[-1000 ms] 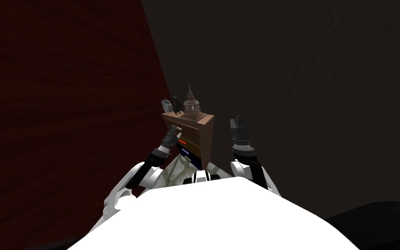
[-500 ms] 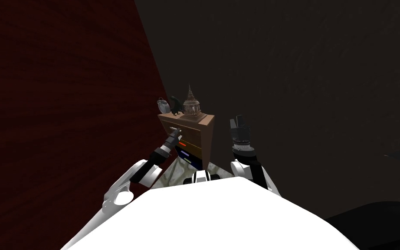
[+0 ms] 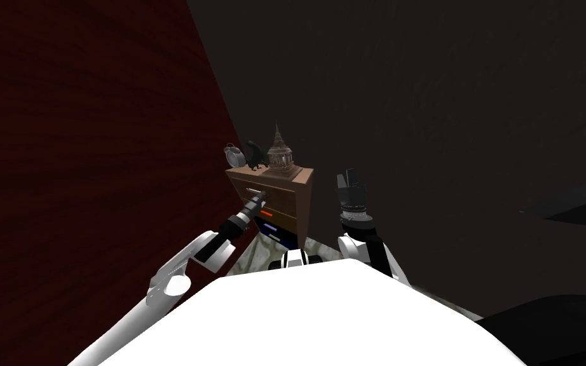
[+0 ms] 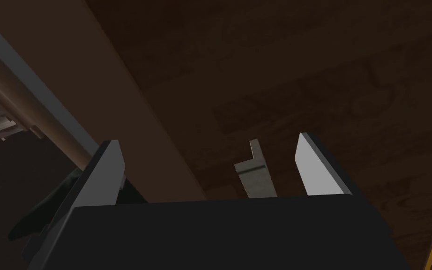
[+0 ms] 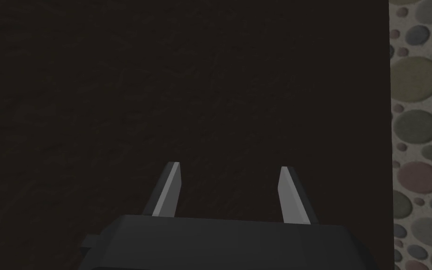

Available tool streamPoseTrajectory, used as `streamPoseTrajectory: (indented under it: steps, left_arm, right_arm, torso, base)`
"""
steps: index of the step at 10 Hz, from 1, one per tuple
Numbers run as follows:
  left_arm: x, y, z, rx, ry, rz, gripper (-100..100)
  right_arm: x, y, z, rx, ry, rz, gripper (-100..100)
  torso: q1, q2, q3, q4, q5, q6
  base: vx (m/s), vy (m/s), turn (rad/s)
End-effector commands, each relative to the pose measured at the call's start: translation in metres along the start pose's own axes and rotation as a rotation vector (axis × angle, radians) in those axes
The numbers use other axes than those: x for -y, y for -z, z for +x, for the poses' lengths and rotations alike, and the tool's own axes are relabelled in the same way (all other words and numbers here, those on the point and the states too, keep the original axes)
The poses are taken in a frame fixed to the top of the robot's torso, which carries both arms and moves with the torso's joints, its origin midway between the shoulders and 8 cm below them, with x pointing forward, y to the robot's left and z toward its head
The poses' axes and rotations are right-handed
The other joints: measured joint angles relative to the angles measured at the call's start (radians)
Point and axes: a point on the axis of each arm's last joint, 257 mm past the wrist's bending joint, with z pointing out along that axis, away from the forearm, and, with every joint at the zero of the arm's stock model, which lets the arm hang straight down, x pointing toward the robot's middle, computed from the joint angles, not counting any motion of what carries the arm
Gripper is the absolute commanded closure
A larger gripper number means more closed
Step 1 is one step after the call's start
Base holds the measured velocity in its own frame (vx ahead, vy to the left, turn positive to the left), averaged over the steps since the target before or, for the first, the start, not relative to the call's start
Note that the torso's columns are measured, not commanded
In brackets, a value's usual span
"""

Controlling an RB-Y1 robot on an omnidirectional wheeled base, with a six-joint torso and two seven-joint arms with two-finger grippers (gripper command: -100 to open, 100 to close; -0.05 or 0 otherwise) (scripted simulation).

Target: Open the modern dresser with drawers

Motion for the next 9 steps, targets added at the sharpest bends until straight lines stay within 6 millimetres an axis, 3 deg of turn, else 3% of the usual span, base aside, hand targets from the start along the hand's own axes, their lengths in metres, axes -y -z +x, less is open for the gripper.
streamPoseTrajectory:
  steps: [1,4,6,7,9]
  left_arm:
    - [-0.016,-0.002,-0.008,0.0,-0.041,-0.067,-100]
    - [-0.029,-0.002,-0.015,0.004,-0.076,-0.121,-100]
    - [-0.027,-0.002,-0.013,0.003,-0.069,-0.111,-100]
    - [-0.027,-0.002,-0.013,0.003,-0.069,-0.111,100]
    - [-0.022,0.001,-0.007,-0.011,-0.068,-0.105,100]
  right_arm:
    - [0.0,0.0,0.0,0.0,0.0,0.0,0]
    - [0.0,0.0,0.0,0.0,0.0,0.0,0]
    - [0.0,0.0,0.0,0.0,0.0,0.0,0]
    - [0.0,0.0,0.0,0.0,0.0,0.0,0]
    - [0.0,0.0,0.0,0.0,0.0,0.0,0]
  torso:
    - [0.0,-0.001,-0.001,0.0,0.0,0.0]
    - [-0.002,0.0,0.0,0.0,-0.001,0.0]
    - [-0.003,0.001,0.0,0.0,-0.001,0.0]
    - [-0.003,0.0,0.0,0.0,-0.001,0.0]
    - [0.002,0.005,0.003,0.001,0.0,0.0]
  base:
    - [0.032,0.085,-0.113]
    - [0.018,0.065,-0.096]
    - [0.004,0.016,-0.01]
    - [0.0,0.0,0.0]
    - [-0.13,0.067,0.082]
